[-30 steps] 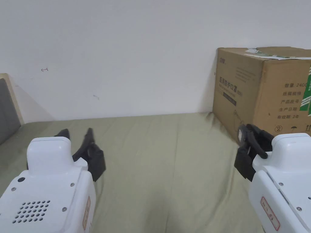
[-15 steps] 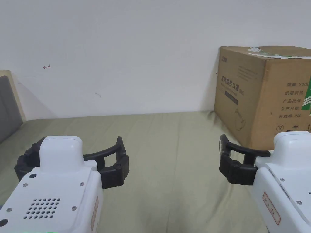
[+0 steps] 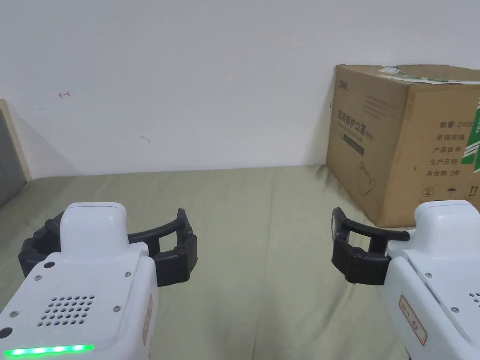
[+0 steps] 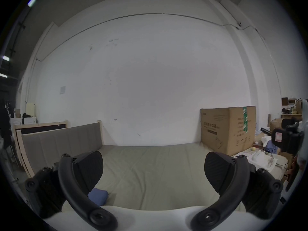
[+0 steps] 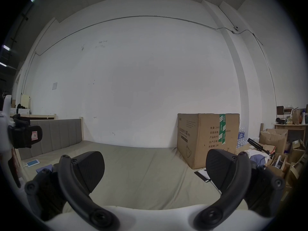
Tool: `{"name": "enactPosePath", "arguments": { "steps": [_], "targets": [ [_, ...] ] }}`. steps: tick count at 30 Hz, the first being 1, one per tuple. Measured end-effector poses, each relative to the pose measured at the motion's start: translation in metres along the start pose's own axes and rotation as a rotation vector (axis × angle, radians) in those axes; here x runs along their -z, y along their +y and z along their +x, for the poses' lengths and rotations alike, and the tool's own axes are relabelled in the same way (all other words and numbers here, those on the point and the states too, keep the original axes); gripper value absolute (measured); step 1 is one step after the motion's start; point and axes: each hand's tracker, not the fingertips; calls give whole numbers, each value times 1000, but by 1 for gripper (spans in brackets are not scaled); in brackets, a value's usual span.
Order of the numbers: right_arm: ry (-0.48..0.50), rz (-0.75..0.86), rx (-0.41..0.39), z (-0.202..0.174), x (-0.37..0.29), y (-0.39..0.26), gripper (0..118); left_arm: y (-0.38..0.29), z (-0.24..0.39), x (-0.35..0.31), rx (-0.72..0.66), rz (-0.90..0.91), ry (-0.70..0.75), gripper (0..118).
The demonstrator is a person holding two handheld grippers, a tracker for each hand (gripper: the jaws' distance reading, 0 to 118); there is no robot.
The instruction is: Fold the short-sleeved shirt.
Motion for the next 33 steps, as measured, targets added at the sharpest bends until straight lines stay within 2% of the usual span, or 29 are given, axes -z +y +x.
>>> {"name": "enactPosePath", "arguments": {
  "steps": [5, 9, 11, 13, 17, 25, 33],
  "targets": [
    [5, -3, -9, -2, -1, -1, 118, -4, -2, 2, -34, -12, -61, 118],
    [2, -7, -18, -3, 0, -1, 118, -4, 4, 4, -53, -36, -38, 118],
    [6, -6, -17, -4, -1, -1, 118, 1, 9, 7, -51, -105, 14, 118],
    [7, -7, -18, -5, -1, -2, 118, 2, 10, 10, -30, -144, -1, 118],
    [14, -17, -23, -6, 0, -2, 118, -3, 15, 10, -3, -136, 4, 118],
    [17, -17, -29, -7, -2, -3, 118, 1, 6, 10, -84, -129, 16, 118],
    [18, -29, -23, -8, 1, -5, 118, 1, 9, 10, -64, -133, 21, 118]
  ]
}}
